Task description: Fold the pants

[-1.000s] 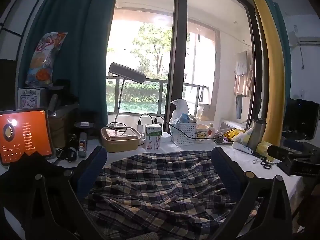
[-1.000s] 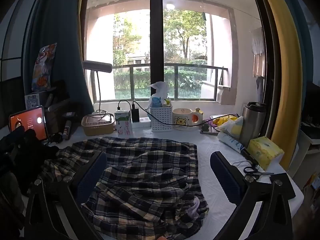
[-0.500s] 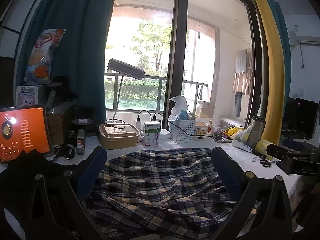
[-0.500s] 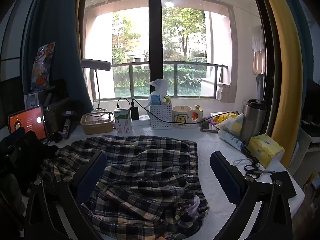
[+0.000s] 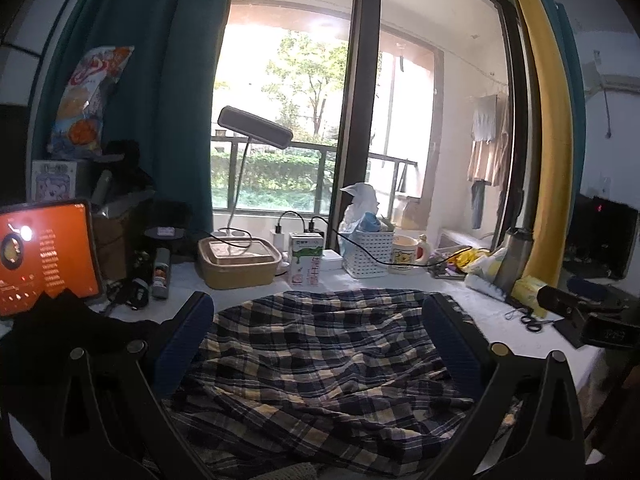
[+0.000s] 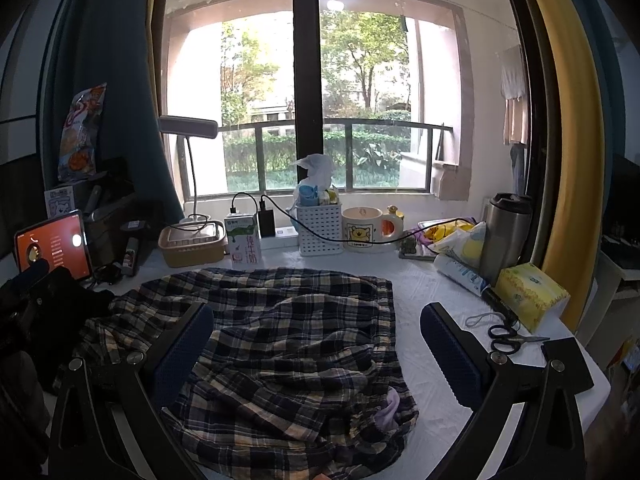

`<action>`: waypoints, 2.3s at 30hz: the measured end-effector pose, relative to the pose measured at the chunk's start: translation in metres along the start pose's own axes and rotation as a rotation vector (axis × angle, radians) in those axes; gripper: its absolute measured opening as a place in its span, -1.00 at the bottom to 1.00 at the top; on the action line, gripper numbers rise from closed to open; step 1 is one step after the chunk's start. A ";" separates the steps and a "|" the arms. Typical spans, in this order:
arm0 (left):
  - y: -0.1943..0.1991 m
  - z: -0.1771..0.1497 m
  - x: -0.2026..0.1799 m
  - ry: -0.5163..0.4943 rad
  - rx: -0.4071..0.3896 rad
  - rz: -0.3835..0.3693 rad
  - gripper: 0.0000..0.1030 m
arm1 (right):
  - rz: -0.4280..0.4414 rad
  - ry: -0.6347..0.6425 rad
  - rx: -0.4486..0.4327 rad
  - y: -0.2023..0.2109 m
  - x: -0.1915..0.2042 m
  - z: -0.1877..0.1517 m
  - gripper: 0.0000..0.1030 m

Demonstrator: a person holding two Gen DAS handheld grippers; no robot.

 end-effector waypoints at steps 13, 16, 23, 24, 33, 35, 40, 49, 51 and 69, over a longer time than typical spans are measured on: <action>0.003 -0.001 -0.006 -0.036 0.007 0.004 1.00 | -0.007 -0.002 0.000 -0.001 -0.003 -0.001 1.00; 0.005 -0.001 -0.004 -0.028 0.003 0.012 1.00 | -0.009 0.001 -0.001 0.000 -0.003 -0.001 1.00; 0.006 -0.001 0.000 -0.031 -0.003 0.037 1.00 | -0.008 -0.001 0.001 0.000 -0.003 -0.001 1.00; 0.006 -0.001 0.000 -0.032 -0.004 0.034 1.00 | -0.009 0.001 0.001 0.000 -0.003 -0.001 1.00; 0.006 0.000 0.000 -0.031 -0.003 0.032 1.00 | -0.009 0.005 0.002 0.001 -0.002 -0.003 1.00; 0.006 0.000 0.000 -0.033 -0.001 0.033 1.00 | -0.009 0.003 0.003 0.000 -0.002 -0.003 1.00; 0.006 -0.001 0.001 -0.040 0.000 0.037 1.00 | -0.010 0.003 0.006 0.000 -0.002 -0.003 1.00; 0.006 -0.002 0.000 -0.050 0.004 0.034 1.00 | -0.014 0.004 0.015 -0.002 -0.002 -0.003 1.00; 0.006 -0.003 -0.001 -0.051 0.005 0.036 1.00 | -0.015 0.005 0.017 -0.003 -0.002 -0.003 1.00; -0.054 0.003 0.022 -0.108 0.143 0.034 1.00 | -0.033 0.012 0.088 -0.044 -0.015 0.007 1.00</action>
Point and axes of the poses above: each gripper's, at about its wrist camera, not at the fingertips, and y roughly against the way its jaws point, x to its left, z to its top, the point moved 7 cm from there along -y, roughly the way its jaws point, and after that the axes turned 8 degrees about -y, right-handed, at the moved point
